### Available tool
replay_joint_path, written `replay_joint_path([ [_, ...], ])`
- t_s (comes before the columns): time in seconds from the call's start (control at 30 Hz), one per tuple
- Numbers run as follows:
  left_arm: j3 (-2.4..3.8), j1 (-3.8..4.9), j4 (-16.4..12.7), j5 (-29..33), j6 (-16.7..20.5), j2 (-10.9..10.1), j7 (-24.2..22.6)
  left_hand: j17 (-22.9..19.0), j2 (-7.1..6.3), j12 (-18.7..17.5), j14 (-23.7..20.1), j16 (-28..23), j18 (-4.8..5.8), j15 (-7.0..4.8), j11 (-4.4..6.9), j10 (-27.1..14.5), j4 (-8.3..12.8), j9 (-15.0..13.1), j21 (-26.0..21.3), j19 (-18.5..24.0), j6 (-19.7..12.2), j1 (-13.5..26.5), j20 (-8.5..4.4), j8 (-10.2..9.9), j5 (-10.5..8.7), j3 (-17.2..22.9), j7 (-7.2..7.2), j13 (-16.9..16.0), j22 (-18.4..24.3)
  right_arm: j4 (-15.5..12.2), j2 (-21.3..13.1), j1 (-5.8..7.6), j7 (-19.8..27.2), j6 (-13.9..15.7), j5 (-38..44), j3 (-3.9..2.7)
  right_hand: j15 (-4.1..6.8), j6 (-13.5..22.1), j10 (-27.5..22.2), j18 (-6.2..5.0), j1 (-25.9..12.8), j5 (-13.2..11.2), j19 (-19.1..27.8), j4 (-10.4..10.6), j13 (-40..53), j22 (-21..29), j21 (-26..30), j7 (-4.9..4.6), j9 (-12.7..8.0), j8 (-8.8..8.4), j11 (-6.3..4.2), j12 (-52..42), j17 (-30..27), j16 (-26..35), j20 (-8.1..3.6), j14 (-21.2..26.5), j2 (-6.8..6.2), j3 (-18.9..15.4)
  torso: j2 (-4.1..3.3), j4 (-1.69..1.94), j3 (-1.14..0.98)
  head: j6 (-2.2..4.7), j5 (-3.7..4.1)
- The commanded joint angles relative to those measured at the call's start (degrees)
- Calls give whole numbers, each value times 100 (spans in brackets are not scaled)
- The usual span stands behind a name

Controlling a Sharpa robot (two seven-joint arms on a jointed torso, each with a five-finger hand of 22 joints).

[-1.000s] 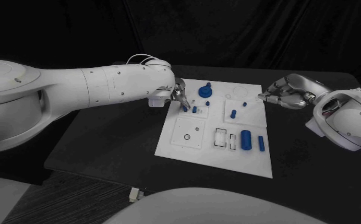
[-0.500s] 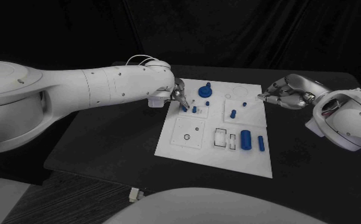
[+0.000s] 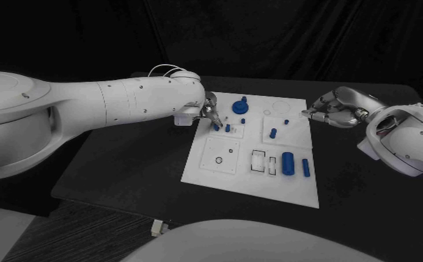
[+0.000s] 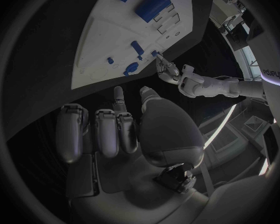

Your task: Assemble the parts on the task board

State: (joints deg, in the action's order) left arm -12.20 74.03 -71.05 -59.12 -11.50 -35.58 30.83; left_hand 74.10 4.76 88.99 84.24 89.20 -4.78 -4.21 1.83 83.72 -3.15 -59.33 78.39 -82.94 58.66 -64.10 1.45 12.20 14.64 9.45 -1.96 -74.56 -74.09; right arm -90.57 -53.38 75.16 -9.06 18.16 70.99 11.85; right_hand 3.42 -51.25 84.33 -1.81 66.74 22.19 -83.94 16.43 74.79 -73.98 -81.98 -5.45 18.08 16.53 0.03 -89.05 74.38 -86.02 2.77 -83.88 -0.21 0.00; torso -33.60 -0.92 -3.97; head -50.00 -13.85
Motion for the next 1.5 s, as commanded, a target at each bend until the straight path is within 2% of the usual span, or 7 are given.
replay_joint_path([
  [0.03, 3, -16, -3, -13, -15, 12, -102, 1590, -9, 101, 576, 80, 156, -68, 34, 628, -18, -25, -84, 16, 51, 109, 14, 2, -40, 328, 19, -1544, -931, 2, 0, -15, -71, -29, 10, -4, -14, 65, 567, -60, 141, 97, -177, -10, 1521, -1272, 90, 17, 35, 23, 57, -95, 643, 108, 25, -434, 29, 79, 0, 0, -2, 0, -4],
  [0.37, 3, -21, 11, -13, -50, 24, -113, 1590, -16, 101, 576, 80, 154, -68, 34, 628, -17, -27, -95, 22, 48, 111, 14, 0, -48, 333, 17, -1544, -926, 2, -5, -16, -76, -37, 10, -4, -14, 65, 567, -60, 141, 97, -177, -10, 1521, -1272, 90, 17, 35, 23, 57, -95, 643, 108, 25, -434, 29, 79, 3, -3, -5, 0, -16],
  [0.4, 3, -21, 12, -13, -63, 26, -110, 1590, -41, 101, 576, 80, 154, -66, 31, 628, -25, -32, -100, 22, 44, 132, 16, -3, -85, 334, 13, -1544, -926, 3, -5, -16, -76, -38, 10, -4, -14, 65, 567, -60, 141, 97, -177, -10, 1521, -1272, 90, 17, 35, 23, 57, -95, 643, 108, 25, -434, 29, 79, 4, -3, -6, 0, -17],
  [0.47, 3, -22, 17, -13, -87, 29, -103, 1590, -77, 101, 576, 80, 152, -57, 21, 628, -100, -44, -122, 26, 46, 237, 25, -14, -441, 314, 1, -1544, -923, 3, -4, -16, -76, -40, 9, -4, -14, 65, 567, -60, 148, 104, -176, -11, 1521, -1272, 92, 17, 34, 23, 57, -95, 638, 111, 25, -433, 28, 80, 4, -3, -5, 0, -16],
  [0.9, 3, -27, 52, -13, -232, 41, -47, 1590, -188, 101, 576, 80, 145, -20, -27, 628, -395, -48, -181, 29, 23, 616, 57, -96, -974, 120, -57, -1544, -923, -2, -15, -16, -75, -43, 9, -4, -14, 67, 567, -60, 171, 129, -176, -17, 1521, -1272, 94, 17, 33, 23, 57, -95, 634, 112, 25, -433, 25, 84, 1, 0, -4, 0, -6],
  [1.5, 3, -40, 107, -13, -285, 65, -74, 1590, -201, 101, 576, 80, 146, -11, -36, 628, -493, -93, -187, 23, 44, 730, 67, -76, -1008, 37, -60, -1544, -930, 5, -3, -18, -78, -66, 9, -4, -14, 70, 567, -62, 198, 172, -174, -20, 1521, -1269, 102, 15, 31, 24, 58, -95, 627, 116, 25, -432, 24, 91, 1, -1, -3, 0, -8],
])
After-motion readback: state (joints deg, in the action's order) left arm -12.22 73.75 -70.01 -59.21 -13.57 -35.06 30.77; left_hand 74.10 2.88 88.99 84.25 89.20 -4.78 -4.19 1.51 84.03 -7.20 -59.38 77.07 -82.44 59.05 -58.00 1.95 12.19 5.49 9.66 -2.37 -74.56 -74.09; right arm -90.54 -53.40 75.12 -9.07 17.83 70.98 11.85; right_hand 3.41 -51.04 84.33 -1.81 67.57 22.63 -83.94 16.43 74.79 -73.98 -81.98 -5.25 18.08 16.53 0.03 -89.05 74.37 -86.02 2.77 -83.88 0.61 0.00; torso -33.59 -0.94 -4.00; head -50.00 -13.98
